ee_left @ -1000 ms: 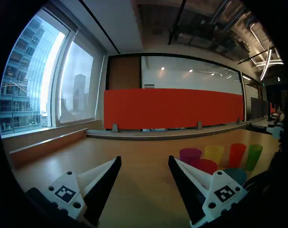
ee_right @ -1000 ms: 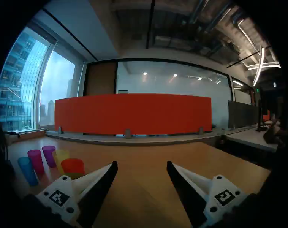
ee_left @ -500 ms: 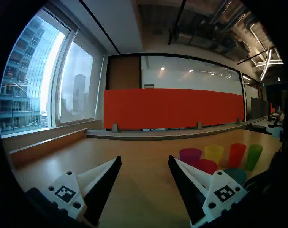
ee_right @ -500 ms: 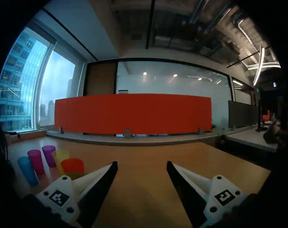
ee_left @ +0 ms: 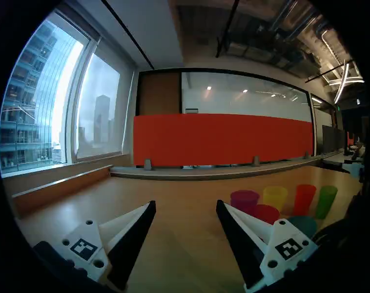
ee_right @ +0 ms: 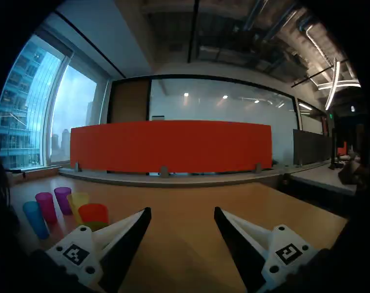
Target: Pour water
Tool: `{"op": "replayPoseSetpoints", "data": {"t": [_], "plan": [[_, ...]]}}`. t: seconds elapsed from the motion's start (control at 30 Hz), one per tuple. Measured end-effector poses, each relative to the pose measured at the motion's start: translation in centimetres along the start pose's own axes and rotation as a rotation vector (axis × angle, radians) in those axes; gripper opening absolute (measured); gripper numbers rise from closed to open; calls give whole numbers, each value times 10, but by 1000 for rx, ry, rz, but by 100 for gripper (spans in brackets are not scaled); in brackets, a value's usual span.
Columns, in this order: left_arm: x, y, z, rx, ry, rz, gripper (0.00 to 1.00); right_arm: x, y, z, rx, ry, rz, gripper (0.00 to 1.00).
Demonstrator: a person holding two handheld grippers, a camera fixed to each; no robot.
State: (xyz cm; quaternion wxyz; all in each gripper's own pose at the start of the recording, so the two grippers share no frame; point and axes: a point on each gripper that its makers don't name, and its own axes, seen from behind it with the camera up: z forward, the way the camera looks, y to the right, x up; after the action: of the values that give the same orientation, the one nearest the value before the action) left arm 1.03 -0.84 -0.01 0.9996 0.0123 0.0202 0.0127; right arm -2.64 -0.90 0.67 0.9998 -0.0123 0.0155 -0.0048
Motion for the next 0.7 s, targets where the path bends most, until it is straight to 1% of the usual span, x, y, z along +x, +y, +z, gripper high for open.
{"op": "replayPoseSetpoints", "data": {"t": [0.7], "plan": [[-1, -1, 0, 0, -1, -2, 92, -1, 1, 1, 0, 0, -1, 100]]}}
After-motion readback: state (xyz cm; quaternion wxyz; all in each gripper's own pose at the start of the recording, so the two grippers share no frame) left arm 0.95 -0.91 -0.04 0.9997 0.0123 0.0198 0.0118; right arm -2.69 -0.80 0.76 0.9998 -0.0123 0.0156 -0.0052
